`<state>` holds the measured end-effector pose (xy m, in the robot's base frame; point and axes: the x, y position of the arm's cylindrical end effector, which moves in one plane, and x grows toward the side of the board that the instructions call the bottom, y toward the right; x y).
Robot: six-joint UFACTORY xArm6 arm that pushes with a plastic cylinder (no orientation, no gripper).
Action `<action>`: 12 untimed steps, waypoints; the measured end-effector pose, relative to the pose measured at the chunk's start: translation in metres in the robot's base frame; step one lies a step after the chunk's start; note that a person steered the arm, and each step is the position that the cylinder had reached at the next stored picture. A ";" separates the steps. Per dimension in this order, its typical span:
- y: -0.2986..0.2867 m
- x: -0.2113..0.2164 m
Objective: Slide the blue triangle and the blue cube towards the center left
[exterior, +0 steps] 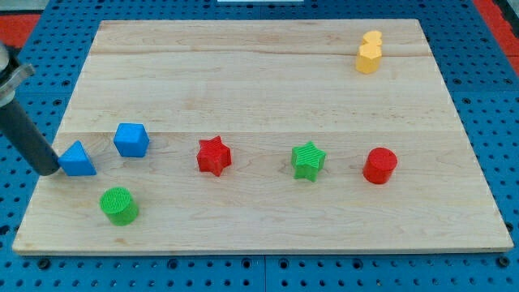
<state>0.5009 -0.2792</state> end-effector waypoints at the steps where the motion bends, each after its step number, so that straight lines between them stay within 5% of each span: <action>1: 0.028 -0.004; 7: 0.075 0.040; 12: 0.086 -0.039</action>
<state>0.4619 -0.1929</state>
